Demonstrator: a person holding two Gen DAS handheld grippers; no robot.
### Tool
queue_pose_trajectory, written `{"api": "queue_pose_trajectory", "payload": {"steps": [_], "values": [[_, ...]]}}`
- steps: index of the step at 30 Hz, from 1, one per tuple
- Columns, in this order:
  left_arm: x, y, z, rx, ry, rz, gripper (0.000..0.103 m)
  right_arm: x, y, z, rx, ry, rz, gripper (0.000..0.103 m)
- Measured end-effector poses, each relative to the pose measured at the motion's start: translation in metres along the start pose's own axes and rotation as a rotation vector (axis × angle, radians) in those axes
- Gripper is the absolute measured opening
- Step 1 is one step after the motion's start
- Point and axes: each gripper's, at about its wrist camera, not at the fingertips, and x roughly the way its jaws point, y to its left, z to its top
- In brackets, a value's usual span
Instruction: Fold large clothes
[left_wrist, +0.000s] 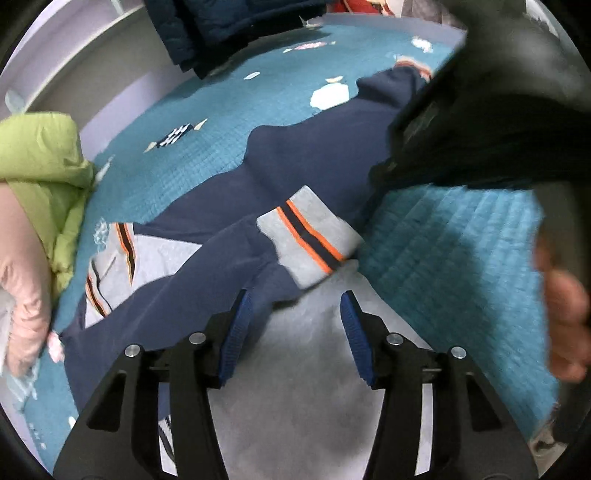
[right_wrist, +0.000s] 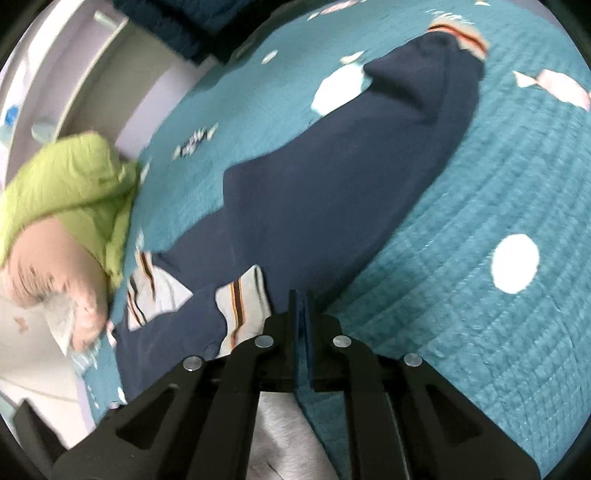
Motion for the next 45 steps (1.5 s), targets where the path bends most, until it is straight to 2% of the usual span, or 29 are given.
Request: {"api": "queue_pose_trajectory", "payload": {"steps": [2, 3, 4, 6, 9, 11, 13, 15, 17, 19, 20, 23, 24, 25, 26, 27, 29, 31, 32, 33, 35, 37, 38, 39, 40, 43, 45], "values": [[-0.014, 0.017, -0.005, -0.042, -0.008, -0.035, 0.051, 0.010, 0.008, -0.001, -0.017, 0.033, 0.016, 0.013], [-0.019, 0.024, -0.008, -0.061, -0.012, -0.050, 0.051, 0.011, 0.010, -0.002, -0.022, 0.039, 0.017, 0.020], [-0.026, 0.043, -0.012, -0.098, -0.007, -0.063, 0.051, 0.013, 0.017, -0.003, -0.043, 0.043, 0.010, 0.032], [-0.033, 0.077, -0.020, -0.171, 0.004, -0.068, 0.051, 0.016, 0.030, -0.004, -0.086, 0.038, -0.005, 0.046], [-0.040, 0.150, -0.046, -0.317, 0.024, -0.055, 0.051, 0.024, 0.045, -0.003, -0.132, 0.053, -0.016, 0.046], [-0.036, 0.193, -0.066, -0.402, 0.061, -0.023, 0.050, 0.033, 0.050, -0.002, -0.154, 0.068, -0.058, 0.046], [-0.027, 0.239, -0.095, -0.512, 0.125, 0.038, 0.042, 0.045, 0.053, -0.003, -0.168, 0.096, -0.079, 0.046], [-0.016, 0.279, -0.124, -0.598, 0.181, 0.066, 0.028, 0.055, 0.057, -0.006, -0.188, 0.116, -0.098, 0.044], [-0.004, 0.306, -0.147, -0.667, 0.229, 0.055, 0.026, 0.056, 0.061, -0.009, -0.204, 0.101, -0.128, 0.043], [0.009, 0.322, -0.163, -0.712, 0.256, 0.027, 0.026, 0.058, 0.066, -0.011, -0.226, 0.090, -0.152, 0.043], [0.014, 0.326, -0.168, -0.726, 0.262, -0.014, 0.027, 0.060, 0.067, -0.011, -0.235, 0.090, -0.166, 0.043], [0.015, 0.329, -0.171, -0.741, 0.237, -0.059, 0.028, 0.062, 0.071, -0.013, -0.252, 0.088, -0.195, 0.043], [0.015, 0.329, -0.170, -0.744, 0.227, -0.080, 0.038, 0.062, 0.071, -0.013, -0.252, 0.089, -0.198, 0.043], [0.017, 0.330, -0.169, -0.755, 0.225, -0.099, 0.039, 0.062, 0.071, -0.012, -0.252, 0.088, -0.199, 0.043], [0.019, 0.330, -0.169, -0.767, 0.229, -0.100, 0.031, 0.062, 0.071, -0.012, -0.252, 0.088, -0.202, 0.043], [0.021, 0.330, -0.169, -0.766, 0.232, -0.086, 0.001, 0.062, 0.072, -0.012, -0.254, 0.087, -0.205, 0.042], [0.033, 0.334, -0.175, -0.795, 0.236, -0.099, 0.000, 0.063, 0.074, -0.014, -0.261, 0.084, -0.215, 0.041], [0.036, 0.340, -0.180, -0.835, 0.217, -0.131, 0.000, 0.063, 0.074, -0.015, -0.259, 0.079, -0.216, 0.028], [0.034, 0.344, -0.181, -0.851, 0.205, -0.132, 0.000, 0.061, 0.073, -0.015, -0.253, 0.069, -0.210, 0.025], [0.029, 0.346, -0.182, -0.857, 0.189, -0.096, 0.000, 0.059, 0.073, -0.014, -0.252, 0.061, -0.206, 0.020], [0.022, 0.352, -0.182, -0.832, 0.189, 0.028, 0.000, 0.055, 0.075, -0.015, -0.260, 0.045, -0.191, 0.017], [0.016, 0.365, -0.190, -0.875, 0.172, -0.004, 0.000, 0.053, 0.080, -0.015, -0.280, 0.039, -0.184, 0.013], [0.015, 0.369, -0.194, -0.886, 0.182, 0.006, 0.000, 0.050, 0.083, -0.017, -0.284, 0.021, -0.176, 0.013], [0.015, 0.371, -0.197, -0.856, 0.200, 0.026, 0.000, 0.050, 0.085, -0.017, -0.285, 0.015, -0.173, 0.013], [0.016, 0.373, -0.197, -0.846, 0.208, 0.015, 0.000, 0.051, 0.087, -0.018, -0.295, 0.019, -0.179, 0.013], [0.019, 0.378, -0.193, -0.890, 0.180, -0.147, 0.000, 0.058, 0.089, -0.017, -0.316, 0.022, -0.214, 0.014], [0.027, 0.376, -0.180, -0.852, 0.201, -0.138, 0.004, 0.059, 0.086, -0.015, -0.314, 0.029, -0.213, 0.014]]}}
